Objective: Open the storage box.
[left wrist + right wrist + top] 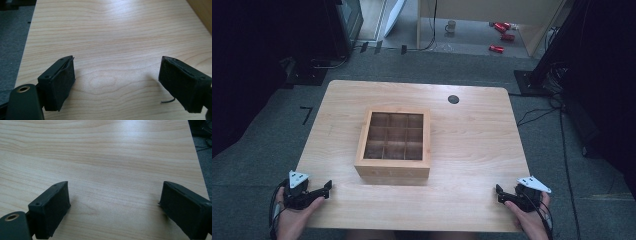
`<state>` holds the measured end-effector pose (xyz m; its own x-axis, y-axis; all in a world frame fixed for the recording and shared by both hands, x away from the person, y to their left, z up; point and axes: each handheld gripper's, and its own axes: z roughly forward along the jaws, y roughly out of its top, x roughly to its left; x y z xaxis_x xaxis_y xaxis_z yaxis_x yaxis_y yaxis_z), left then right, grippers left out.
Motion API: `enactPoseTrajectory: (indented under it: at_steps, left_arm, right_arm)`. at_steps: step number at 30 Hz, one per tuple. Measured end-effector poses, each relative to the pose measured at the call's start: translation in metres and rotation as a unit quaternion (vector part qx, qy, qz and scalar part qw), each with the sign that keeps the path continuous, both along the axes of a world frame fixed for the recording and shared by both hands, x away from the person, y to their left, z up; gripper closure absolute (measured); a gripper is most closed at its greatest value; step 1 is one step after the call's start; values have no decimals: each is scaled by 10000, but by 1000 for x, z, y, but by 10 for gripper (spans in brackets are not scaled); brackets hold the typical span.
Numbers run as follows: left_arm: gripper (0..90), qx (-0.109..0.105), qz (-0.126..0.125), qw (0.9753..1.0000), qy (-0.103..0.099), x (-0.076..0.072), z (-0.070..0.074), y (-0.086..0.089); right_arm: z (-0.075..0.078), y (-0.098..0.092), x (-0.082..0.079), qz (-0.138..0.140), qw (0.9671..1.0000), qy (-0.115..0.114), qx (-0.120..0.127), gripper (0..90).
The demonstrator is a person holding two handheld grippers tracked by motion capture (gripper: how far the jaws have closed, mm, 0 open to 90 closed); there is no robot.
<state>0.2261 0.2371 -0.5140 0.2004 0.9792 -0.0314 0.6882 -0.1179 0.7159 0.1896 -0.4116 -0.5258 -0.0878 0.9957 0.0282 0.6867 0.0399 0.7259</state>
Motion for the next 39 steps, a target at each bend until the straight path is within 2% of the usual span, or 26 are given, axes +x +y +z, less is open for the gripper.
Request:
enactPoseTrajectory:
  at_steps: [2, 3, 4, 7, 11, 12, 15, 19, 20, 25, 29, 33, 36, 39]
  left_arm:
    - [142, -4, -3, 10000, -39, 0, 1, -1]
    - [142, -183, -39, 9998, -92, 0, 4, -2]
    - [143, -251, -62, 9996, -111, 0, 6, -3]
    - [144, -287, -138, 9993, -177, 0, 10, -8]
    - [145, -438, -348, 9980, -305, 0, 19, -19]
    - [147, -526, -459, 9970, -339, 0, 23, -24]
    - [147, -572, -558, 9961, -365, 0, 25, -30]
    - [150, -593, -737, 9949, -365, 1, 26, -41]
    - [150, -604, -873, 9937, -361, 2, 27, -48]
    - [154, -626, -994, 9923, -385, 3, 29, -56]
    - [163, -731, -1160, 9899, -347, 4, 29, -66]
    - [232, -767, -1241, 9887, -340, 6, 28, -76]
    - [298, -972, -1224, 9869, -406, 7, 29, -81]
    - [339, -1040, -1321, 9848, -435, 8, 29, -86]
  right_arm:
    - [0, 0, 0, 2, 10000, 5, -1, 79]
    - [0, 0, 0, 0, 10000, 9, 6, 79]
    - [0, 0, 0, 0, 10000, 8, 5, 79]
    - [0, 0, 0, 0, 10000, 7, 3, 79]
    - [0, 1, 1, -61, 10000, 12, 2, 82]
    - [0, 2, 1, -92, 10000, -3, -8, 85]
    - [1, 3, 1, -139, 9998, -75, -79, 125]
    - [4, 9, 2, -188, 9997, -184, 14, 138]
    - [8, 13, 3, -170, 9995, -253, 49, 145]
    - [15, 25, 4, -90, 9991, -388, 161, 155]
    - [20, 35, 5, 24, 9989, -445, 167, 165]
    - [26, 43, 5, 75, 9983, -522, 263, 186]
    - [33, 51, 6, 147, 9974, -608, 366, 199]
    - [37, 57, 7, 203, 9968, -652, 407, 226]
